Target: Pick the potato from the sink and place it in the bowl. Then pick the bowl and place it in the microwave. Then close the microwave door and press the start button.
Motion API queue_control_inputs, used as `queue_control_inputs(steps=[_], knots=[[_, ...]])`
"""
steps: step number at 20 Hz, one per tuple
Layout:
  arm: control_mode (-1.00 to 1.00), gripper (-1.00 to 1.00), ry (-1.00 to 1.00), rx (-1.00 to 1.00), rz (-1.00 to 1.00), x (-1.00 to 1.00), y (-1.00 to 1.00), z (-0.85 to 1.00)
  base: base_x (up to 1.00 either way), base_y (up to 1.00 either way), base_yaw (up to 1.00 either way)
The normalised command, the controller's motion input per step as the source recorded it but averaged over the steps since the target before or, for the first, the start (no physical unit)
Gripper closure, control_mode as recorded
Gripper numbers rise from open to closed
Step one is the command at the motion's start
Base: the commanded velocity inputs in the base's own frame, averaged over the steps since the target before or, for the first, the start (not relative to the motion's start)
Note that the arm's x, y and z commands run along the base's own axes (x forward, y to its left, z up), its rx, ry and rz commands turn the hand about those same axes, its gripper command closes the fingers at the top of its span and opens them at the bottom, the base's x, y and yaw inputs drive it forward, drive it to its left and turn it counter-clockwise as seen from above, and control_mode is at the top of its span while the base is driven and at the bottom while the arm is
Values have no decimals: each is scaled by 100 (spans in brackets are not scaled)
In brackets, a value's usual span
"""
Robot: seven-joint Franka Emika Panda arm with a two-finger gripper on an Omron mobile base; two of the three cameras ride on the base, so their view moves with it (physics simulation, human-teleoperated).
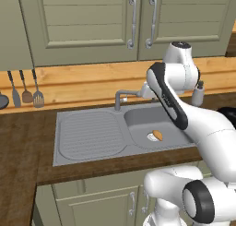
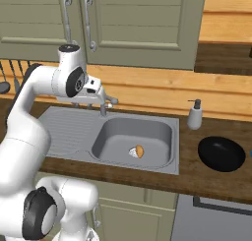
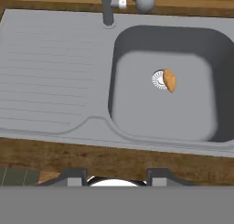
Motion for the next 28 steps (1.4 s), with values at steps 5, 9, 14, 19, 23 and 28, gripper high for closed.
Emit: queue_control_inputs(steps=[5, 9, 14, 19, 23, 28], knots=[[-100, -100, -2, 1, -1, -36, -20, -3, 0, 0, 0], [-100, -100, 9, 0, -2, -56, -39, -28, 0, 0, 0], [-100, -100, 13, 0, -2, -5, -75, -59, 0, 0, 0], [-100, -100, -2, 2, 0, 27, -48, -90, 0, 0, 0], [-100, -100, -3, 5, 0, 79, -37, -44, 0, 0, 0], [-100, -100, 8, 0, 1, 95, -26, -41, 0, 0, 0]])
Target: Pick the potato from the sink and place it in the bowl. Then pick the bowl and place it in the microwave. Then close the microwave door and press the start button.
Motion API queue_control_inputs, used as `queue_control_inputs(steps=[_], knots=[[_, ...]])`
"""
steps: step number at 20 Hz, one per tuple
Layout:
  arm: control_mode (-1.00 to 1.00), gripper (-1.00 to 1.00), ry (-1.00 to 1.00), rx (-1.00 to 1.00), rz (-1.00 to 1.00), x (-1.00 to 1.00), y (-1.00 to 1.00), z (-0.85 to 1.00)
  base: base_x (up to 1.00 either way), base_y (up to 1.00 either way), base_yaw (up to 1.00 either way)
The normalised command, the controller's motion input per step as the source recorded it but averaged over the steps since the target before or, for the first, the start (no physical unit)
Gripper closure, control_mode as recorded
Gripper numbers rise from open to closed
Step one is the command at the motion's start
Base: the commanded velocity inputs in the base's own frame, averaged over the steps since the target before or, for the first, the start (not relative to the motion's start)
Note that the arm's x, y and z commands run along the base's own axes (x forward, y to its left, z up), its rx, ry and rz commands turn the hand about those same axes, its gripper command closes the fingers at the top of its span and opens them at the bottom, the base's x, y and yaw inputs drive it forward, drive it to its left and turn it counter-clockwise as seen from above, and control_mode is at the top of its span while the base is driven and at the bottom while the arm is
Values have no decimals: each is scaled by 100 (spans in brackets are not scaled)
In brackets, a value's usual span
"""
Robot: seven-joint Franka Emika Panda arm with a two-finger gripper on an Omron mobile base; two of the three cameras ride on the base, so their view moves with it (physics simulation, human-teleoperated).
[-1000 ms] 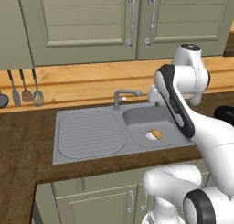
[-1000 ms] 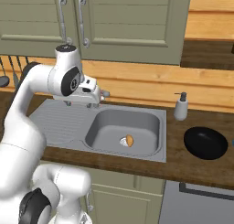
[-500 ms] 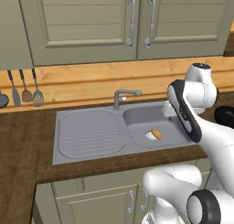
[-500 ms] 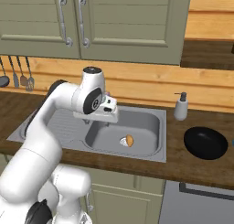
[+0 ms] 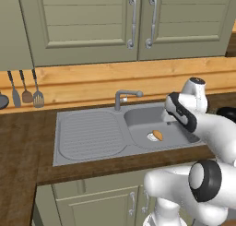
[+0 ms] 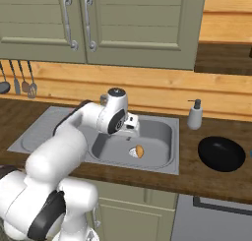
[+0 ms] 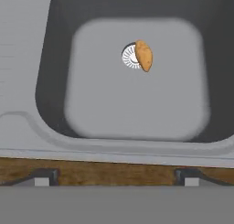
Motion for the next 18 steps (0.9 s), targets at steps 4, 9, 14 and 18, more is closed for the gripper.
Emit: queue_control_inputs(steps=[4, 9, 14, 18], knots=[[-100, -100, 1, 0, 1, 84, -19, -31, 0, 0, 0], [-100, -100, 4, 0, 4, 63, -18, -46, 0, 0, 0], [-100, -100, 5, 0, 3, 38, -10, -43, 0, 0, 0], [-100, -100, 3, 0, 3, 31, -4, -37, 0, 0, 0]])
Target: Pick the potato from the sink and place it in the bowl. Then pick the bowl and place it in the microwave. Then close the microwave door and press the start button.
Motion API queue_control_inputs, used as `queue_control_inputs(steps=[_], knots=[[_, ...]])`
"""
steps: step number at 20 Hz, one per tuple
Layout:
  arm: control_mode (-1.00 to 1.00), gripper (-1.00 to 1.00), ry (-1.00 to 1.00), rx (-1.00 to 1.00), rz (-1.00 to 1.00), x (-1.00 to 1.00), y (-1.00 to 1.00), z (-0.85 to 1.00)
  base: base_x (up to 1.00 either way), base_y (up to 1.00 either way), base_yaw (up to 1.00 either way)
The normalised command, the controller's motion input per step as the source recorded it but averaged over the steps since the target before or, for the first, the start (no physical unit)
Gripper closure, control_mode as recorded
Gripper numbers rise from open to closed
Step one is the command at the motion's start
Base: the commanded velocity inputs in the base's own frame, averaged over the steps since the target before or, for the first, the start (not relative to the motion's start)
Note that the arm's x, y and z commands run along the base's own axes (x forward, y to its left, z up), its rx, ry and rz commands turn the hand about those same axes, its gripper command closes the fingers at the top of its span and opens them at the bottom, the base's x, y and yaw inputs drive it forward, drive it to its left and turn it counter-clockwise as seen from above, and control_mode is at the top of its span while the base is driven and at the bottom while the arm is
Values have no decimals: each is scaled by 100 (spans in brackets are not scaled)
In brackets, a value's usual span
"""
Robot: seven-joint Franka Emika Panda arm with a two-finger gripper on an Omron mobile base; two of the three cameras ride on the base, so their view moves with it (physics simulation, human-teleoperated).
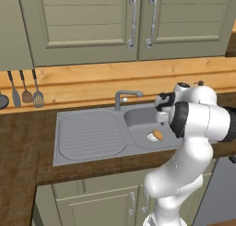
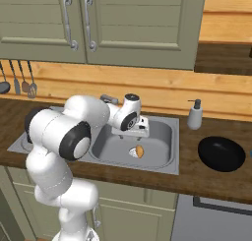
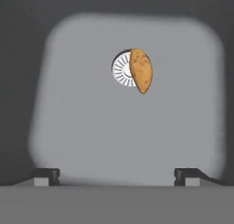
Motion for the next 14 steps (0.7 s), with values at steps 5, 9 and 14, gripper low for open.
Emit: queue_control_inputs(steps=[5, 9, 14], knots=[[-100, -100, 3, 0, 6, 22, -7, -30, 0, 0, 0], [-100, -100, 0, 0, 0, 21, -16, -10, 0, 0, 0], [-100, -100, 0, 0, 0, 26, -4, -19, 0, 0, 0]])
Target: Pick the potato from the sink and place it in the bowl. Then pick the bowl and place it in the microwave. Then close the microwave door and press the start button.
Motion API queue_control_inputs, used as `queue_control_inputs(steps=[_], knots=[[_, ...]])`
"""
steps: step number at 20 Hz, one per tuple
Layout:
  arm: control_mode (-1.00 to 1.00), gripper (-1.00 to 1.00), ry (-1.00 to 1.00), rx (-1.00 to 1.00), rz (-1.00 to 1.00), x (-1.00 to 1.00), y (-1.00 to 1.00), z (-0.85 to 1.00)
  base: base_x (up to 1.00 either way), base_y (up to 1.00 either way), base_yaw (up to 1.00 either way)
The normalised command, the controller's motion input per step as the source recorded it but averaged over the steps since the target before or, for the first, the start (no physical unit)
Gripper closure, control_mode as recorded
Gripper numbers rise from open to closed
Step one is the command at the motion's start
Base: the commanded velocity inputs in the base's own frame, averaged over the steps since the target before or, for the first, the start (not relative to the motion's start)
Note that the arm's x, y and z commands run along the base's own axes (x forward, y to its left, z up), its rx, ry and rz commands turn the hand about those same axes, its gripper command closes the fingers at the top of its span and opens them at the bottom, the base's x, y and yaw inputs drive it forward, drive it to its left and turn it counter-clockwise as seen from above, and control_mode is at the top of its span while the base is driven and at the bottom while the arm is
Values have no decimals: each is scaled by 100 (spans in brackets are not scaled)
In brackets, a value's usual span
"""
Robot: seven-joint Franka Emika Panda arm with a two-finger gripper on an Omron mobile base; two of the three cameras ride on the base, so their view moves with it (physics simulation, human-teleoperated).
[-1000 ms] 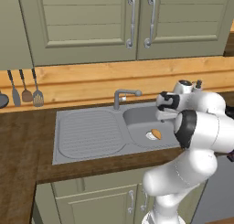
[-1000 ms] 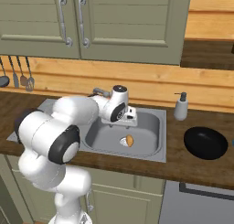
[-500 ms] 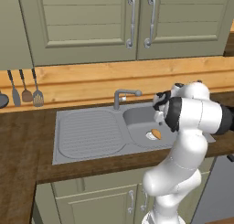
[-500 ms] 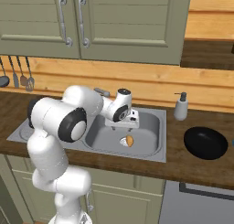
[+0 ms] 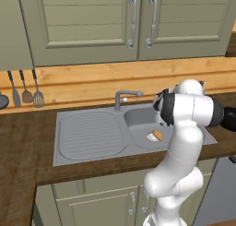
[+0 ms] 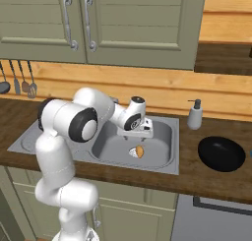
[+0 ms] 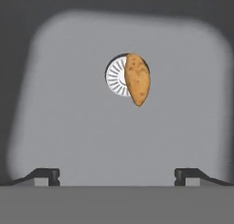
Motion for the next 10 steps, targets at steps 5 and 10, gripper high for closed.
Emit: queue_control_inputs(steps=[5, 10], knots=[[-100, -100, 0, 0, 0, 39, 0, -19, 0, 0, 0], [-100, -100, 0, 0, 0, 37, 0, -34, 0, 0, 0]])
